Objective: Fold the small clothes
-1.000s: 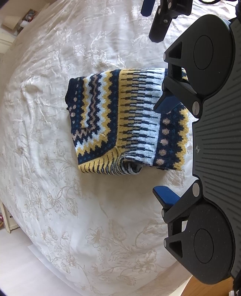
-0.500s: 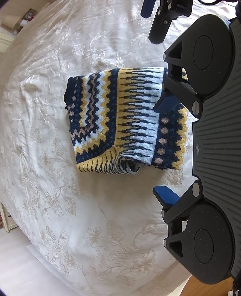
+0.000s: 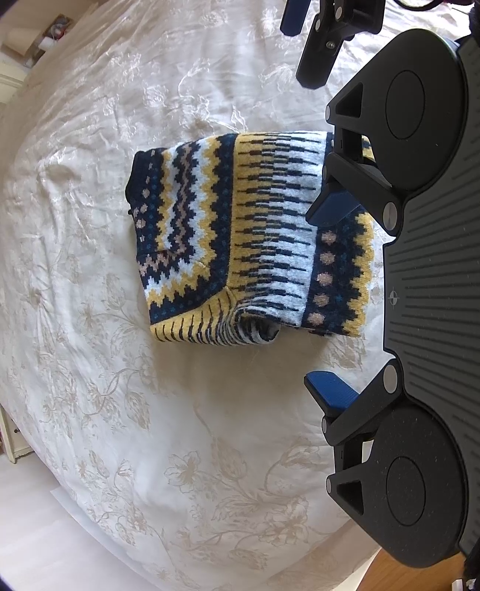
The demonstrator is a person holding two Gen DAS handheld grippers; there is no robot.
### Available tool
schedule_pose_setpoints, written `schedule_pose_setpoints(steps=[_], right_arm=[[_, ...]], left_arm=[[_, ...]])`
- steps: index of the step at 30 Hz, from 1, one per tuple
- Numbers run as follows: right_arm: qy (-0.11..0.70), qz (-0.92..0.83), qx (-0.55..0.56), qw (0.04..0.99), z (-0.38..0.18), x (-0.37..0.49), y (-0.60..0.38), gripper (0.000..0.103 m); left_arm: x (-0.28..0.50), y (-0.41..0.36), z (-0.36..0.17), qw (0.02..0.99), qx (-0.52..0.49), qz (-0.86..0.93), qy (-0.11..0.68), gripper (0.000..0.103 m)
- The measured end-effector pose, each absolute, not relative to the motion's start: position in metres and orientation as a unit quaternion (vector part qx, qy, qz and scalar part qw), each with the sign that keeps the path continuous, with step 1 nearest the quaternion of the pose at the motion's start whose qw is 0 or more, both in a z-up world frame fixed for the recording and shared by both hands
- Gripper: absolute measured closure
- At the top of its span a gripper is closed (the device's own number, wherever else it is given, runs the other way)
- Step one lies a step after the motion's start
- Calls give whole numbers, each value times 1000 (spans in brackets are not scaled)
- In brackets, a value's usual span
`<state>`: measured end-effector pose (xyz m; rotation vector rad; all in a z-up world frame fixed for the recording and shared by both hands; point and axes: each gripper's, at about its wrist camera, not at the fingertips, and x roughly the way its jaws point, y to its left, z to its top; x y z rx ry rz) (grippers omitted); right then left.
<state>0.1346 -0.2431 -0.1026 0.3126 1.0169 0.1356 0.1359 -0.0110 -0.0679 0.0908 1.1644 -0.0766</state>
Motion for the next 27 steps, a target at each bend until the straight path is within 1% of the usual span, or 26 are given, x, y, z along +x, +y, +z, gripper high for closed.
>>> schedule_pose_setpoints(steps=[27], right_arm=[[488,67,155,856,-108,134,-249,1]], left_arm=[[135,-13,-71,832,44,-35,553,17]])
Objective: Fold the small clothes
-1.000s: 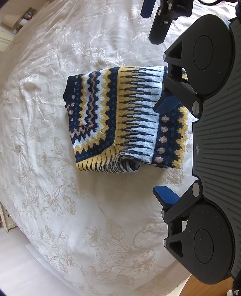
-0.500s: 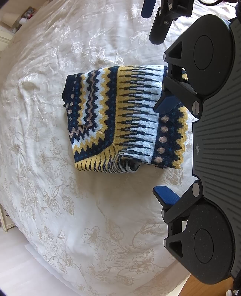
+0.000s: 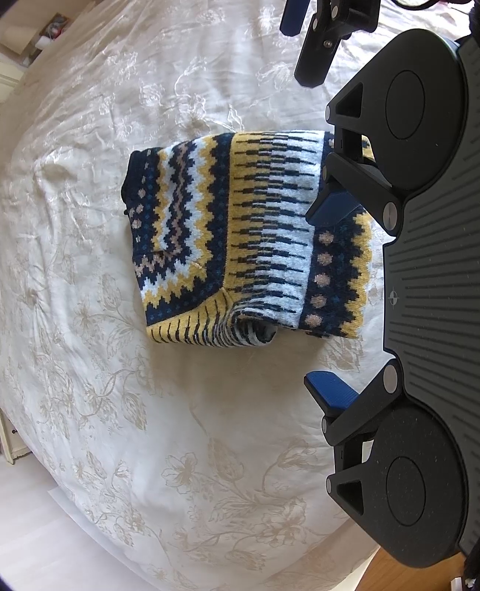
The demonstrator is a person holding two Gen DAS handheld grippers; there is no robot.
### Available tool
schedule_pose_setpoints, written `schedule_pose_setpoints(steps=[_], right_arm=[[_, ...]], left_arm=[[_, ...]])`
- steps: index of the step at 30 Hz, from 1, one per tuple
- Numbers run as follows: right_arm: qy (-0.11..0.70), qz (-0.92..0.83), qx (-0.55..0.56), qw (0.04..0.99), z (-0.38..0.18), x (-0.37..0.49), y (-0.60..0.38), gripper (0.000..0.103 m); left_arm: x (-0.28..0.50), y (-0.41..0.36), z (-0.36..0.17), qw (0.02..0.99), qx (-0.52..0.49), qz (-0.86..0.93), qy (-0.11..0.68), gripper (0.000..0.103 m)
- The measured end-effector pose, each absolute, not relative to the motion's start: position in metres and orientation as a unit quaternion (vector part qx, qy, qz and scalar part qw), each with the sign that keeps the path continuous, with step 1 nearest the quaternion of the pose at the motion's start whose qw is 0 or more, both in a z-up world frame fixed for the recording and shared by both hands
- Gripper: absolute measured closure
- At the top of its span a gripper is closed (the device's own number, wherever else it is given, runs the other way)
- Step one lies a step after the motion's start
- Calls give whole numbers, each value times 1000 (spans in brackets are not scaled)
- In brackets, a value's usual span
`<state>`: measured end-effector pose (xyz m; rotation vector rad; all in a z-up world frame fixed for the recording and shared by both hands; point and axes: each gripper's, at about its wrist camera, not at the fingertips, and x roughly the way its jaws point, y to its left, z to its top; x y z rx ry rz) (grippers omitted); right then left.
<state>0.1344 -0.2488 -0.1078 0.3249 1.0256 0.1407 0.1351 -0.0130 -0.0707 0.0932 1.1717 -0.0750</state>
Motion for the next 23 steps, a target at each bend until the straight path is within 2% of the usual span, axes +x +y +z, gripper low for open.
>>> schedule_pose_setpoints(steps=[23], right_arm=[[491,80,152,854,-108,138,-240,1]], left_arm=[[135,-9,-69,832,45,-35,552,18]])
